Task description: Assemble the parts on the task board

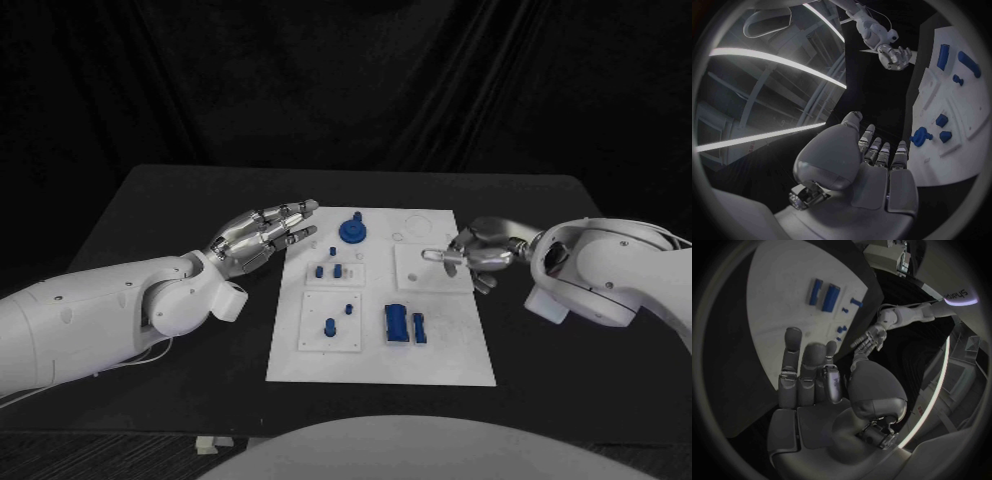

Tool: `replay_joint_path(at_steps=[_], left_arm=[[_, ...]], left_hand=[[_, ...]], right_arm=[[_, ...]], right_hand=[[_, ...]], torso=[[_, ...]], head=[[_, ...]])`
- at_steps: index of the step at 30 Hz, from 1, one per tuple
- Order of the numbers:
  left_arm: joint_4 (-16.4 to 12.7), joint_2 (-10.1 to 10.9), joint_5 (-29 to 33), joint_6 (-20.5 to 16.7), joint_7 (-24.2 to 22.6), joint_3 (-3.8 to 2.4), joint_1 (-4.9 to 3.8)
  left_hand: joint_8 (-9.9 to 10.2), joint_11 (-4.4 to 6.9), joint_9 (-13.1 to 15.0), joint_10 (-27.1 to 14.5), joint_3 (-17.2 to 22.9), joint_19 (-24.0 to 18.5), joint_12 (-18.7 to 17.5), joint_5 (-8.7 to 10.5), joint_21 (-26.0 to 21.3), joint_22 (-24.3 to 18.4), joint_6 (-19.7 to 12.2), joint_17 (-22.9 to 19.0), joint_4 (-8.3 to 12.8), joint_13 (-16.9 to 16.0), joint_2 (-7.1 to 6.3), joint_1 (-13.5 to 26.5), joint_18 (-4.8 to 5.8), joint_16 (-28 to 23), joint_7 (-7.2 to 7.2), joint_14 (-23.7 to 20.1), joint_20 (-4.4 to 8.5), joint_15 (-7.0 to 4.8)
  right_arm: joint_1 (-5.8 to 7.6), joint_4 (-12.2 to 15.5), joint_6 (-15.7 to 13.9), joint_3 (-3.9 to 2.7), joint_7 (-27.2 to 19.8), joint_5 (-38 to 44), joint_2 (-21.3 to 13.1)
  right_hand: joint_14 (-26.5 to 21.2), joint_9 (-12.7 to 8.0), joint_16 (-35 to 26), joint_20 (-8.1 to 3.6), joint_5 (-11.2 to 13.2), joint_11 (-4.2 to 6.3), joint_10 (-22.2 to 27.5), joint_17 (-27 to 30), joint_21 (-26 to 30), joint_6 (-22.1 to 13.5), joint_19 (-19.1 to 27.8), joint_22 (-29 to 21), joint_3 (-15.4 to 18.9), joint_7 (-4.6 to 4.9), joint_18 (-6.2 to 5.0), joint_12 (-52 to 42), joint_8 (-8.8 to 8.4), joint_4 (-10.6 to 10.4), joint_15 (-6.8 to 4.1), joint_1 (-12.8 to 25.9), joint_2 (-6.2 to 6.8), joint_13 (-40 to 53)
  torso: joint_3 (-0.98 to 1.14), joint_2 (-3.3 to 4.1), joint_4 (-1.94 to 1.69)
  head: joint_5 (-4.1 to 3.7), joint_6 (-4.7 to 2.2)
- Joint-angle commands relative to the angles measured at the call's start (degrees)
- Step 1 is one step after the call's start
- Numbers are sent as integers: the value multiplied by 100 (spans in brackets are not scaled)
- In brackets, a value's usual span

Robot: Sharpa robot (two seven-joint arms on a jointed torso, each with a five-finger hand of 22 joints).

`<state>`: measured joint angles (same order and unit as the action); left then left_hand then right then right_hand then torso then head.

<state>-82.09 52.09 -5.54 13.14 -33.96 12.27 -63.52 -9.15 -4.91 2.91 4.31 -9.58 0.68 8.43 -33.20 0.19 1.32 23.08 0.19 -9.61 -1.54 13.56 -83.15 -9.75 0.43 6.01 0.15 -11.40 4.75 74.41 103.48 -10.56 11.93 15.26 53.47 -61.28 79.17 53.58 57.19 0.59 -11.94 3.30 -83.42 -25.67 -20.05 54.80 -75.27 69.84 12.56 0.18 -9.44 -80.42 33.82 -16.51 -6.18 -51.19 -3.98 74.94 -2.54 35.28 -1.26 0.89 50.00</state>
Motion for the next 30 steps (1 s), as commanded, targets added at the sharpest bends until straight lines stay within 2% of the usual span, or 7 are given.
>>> replay_joint_path(at_steps=[1,8,11,17,27,28,30], left_arm=[[-70,1,-730,-435,-631,-4,11],[-124,8,-891,-838,-1020,-4,12],[-163,31,-911,-1095,-1158,-4,13],[-224,109,-927,-1424,-1333,-4,14],[-244,155,-931,-1441,-1292,-3,21],[-226,171,-861,-1335,-454,-1,9],[-229,166,-854,-1358,-450,-7,11]], left_hand=[[9,49,-3,35,-137,-5,31,268,30,-11,91,0,-408,-10,-54,44,-57,11,-42,3,109,-97],[282,351,-48,-95,-413,-55,-123,927,-8,-103,-259,-19,-723,14,-95,219,-59,-43,-338,-15,378,-375],[583,713,-106,-272,-527,-68,-387,1075,-19,-132,-824,-19,-717,56,-110,319,-41,-43,-674,-15,622,-573],[769,1274,-141,-361,-614,-68,-606,1112,-19,-132,-1117,-19,-714,96,-141,387,-13,-43,-1177,-15,773,-706],[769,1217,-140,-371,-583,-68,-639,963,-19,-132,-1116,-19,-710,101,-109,322,-7,-43,-1131,-15,736,-653],[915,1027,-291,-431,-126,-68,-843,1691,-19,-132,-1476,-19,-206,154,-504,2739,292,-43,-601,-15,1140,-475],[915,1015,-291,-431,-96,-68,-843,1719,-19,-132,-1508,-19,-176,154,-511,2891,292,-43,-601,-15,1140,-475]], right_arm=[[106,-46,-1640,-3,-1692,-1337,-17],[98,-315,-1734,-2,-3800,-3205,78],[-19,-419,-1558,-2,-4458,-3528,113],[-262,-630,-1117,-1,-5170,-3788,242],[-398,-751,-826,-1,-5336,-3858,274],[-380,-744,-1084,4,-5036,-3672,278],[-391,-750,-1107,-8,-5031,-3689,292]], right_hand=[[-70,-650,-952,126,34,-125,507,688,585,122,102,-483,416,137,-91,1271,-375,-35,90,240,-247,-754],[-2210,-2179,-3902,1031,184,-1220,3733,1821,1667,-614,2338,-2292,789,1023,172,5677,-1488,5,1330,-259,-525,-4319],[-3311,-2719,-4480,1353,349,-1730,4430,2149,1647,-1161,3921,-3032,708,696,407,6276,-1979,-15,1856,-604,-490,-5005],[-4832,-3593,-4976,1585,405,-1212,5703,2210,1875,-1739,6967,-5946,645,189,302,6789,-2578,-17,1929,-886,-445,-5897],[-6416,-4565,-5079,1620,414,-958,7139,2301,1924,-2855,7302,-6480,540,-227,80,6694,-2982,-19,1775,-885,-403,-6619],[-6836,-4796,-5285,1109,638,-768,7475,2567,2005,-3626,7527,-6984,27,-18,379,7120,-3382,489,1422,917,-162,-6876],[-7112,-4946,-5719,814,783,-330,7707,2567,2005,-4106,7527,-6984,-297,-18,458,7351,-3382,791,1217,1861,-83,-7041]], torso=[[-11,-33,-5],[-15,-107,-19],[-7,-157,-10],[21,-186,-14],[19,-160,-27],[24,-170,-27],[25,-172,-26]], head=[[5,0],[-5,0],[47,0],[82,0],[11,0],[14,0],[13,-12]])
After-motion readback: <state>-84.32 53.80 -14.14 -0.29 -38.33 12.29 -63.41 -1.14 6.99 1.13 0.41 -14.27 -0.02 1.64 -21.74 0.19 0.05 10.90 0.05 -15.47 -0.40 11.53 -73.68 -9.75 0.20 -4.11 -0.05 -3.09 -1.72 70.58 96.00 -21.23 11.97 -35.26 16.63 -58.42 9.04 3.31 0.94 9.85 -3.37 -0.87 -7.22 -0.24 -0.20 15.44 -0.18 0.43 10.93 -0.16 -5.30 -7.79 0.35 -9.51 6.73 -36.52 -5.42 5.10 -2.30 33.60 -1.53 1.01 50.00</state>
